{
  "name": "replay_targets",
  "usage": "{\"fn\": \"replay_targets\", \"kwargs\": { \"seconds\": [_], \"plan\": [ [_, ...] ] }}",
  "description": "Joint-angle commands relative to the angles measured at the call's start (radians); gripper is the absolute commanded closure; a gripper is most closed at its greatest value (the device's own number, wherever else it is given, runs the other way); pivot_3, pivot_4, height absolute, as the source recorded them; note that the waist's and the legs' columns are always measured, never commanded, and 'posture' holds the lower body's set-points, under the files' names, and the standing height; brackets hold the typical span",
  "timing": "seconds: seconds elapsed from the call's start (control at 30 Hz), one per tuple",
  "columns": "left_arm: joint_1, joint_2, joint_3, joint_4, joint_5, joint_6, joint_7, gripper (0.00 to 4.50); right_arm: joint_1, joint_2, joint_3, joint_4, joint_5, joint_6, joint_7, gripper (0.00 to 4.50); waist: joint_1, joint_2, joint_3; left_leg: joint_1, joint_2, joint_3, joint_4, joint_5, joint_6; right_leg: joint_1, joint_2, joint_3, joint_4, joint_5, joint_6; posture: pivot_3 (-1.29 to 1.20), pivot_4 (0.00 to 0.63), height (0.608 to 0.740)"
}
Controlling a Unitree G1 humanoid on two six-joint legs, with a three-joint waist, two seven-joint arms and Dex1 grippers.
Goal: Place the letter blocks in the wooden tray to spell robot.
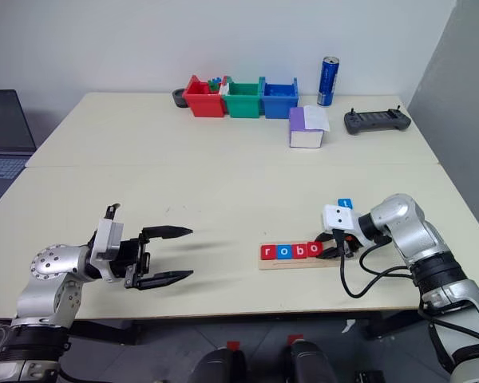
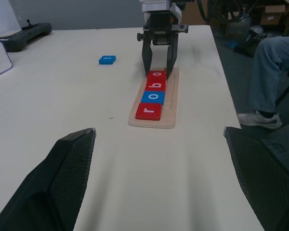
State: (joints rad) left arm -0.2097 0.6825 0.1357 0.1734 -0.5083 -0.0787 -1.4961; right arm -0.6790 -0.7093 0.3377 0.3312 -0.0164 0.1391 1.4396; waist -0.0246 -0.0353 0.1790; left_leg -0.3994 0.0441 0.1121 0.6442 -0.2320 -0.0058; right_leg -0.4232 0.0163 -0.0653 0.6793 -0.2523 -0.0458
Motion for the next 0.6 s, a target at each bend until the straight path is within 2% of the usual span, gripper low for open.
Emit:
{"fn": "replay_targets", "kwargs": {
  "seconds": [0.03,0.53,0.6],
  "plan": [
    [0.000,0.009,0.021,-0.010,-0.013,-0.014,-0.001,0.00,-0.022,-0.002,0.003,0.007,-0.007,-0.016,0.008,3.05,0.000,0.000,0.000,0.000,0.000,0.000,0.000,0.000,0.000,0.000,0.000,0.000,0.000,0.000,0.000,0.00,0.150,0.740],
    [-0.006,0.017,0.028,-0.033,-0.017,0.008,0.015,0.00,-0.045,0.005,0.009,0.008,-0.020,-0.011,0.018,3.05,-0.001,0.000,0.000,0.000,0.000,0.000,0.000,0.000,0.000,0.000,0.000,0.000,0.000,0.000,0.000,0.00,0.150,0.740],
    [-0.007,0.016,0.026,-0.034,-0.017,0.008,0.018,0.00,-0.049,0.003,0.006,0.007,-0.016,-0.009,0.025,2.32,-0.001,0.000,0.000,0.000,0.000,0.000,0.000,0.000,0.000,0.000,0.000,0.000,0.000,0.000,0.000,0.00,0.150,0.740]
  ]
}}
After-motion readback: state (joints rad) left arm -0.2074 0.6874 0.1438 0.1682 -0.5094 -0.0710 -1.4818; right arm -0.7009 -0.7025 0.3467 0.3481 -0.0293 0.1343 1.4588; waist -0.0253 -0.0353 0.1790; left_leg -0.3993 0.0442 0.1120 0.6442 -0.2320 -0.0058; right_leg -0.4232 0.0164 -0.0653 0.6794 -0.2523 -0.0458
